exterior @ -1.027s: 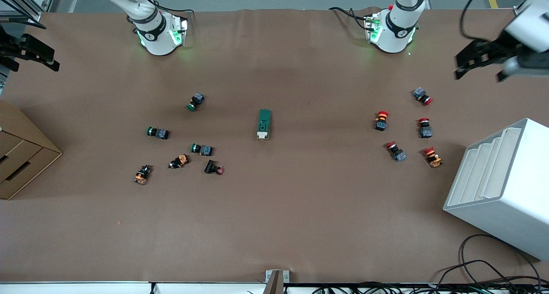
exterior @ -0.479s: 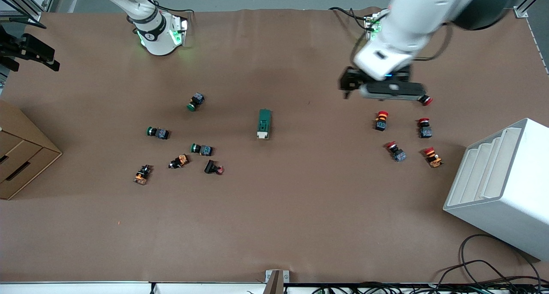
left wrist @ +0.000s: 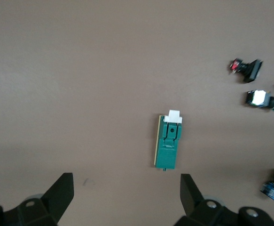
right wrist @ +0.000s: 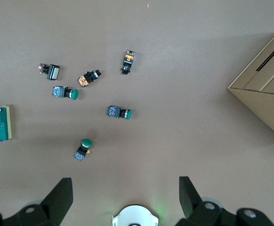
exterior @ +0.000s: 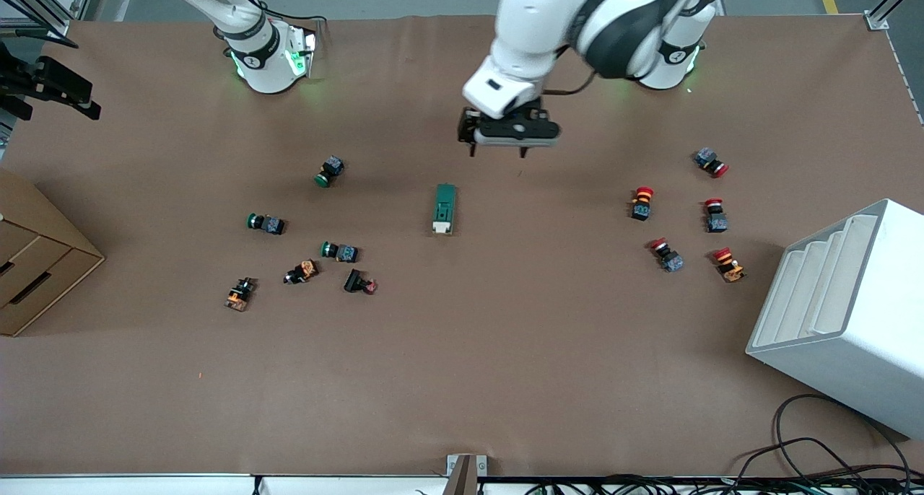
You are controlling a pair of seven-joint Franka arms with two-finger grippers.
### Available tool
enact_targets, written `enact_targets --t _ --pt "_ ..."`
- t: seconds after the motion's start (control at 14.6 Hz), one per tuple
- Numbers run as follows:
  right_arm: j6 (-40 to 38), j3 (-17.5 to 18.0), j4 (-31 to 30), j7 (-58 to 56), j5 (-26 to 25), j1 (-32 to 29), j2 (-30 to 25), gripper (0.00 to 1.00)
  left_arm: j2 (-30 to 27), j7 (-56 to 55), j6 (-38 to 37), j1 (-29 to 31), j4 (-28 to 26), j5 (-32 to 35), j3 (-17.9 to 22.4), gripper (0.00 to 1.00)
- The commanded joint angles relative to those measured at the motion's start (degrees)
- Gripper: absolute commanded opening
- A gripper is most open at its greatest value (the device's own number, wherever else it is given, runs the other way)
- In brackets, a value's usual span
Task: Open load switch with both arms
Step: 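Move the left gripper over the green load switch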
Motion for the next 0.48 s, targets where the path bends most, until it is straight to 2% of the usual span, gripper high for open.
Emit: enact_targets --t 0.0,0.14,0.27,0.41 --pt "-0.27 -0.05 0.18 -0.45 -0.76 0.26 -0.39 1.00 6.15 -12.08 2.10 -5.13 0.93 11.25 0.22 1.00" --pt "-0.18 -0.05 0.18 -0.45 -0.76 0.26 -0.39 1.00 10.28 -25.77 3.59 -9.00 0.93 22.21 0.22 1.00" --pt "-0.27 -0.05 0.18 -0.45 -0.76 0.26 -0.39 1.00 14.07 -33.54 3.60 -11.81 0.32 34.26 0.04 0.99" --pt "-0.18 -0.05 0.18 -0.45 -0.76 0.26 -0.39 1.00 17.23 -39.78 3.60 -14.63 0.14 42.54 0.04 0.99"
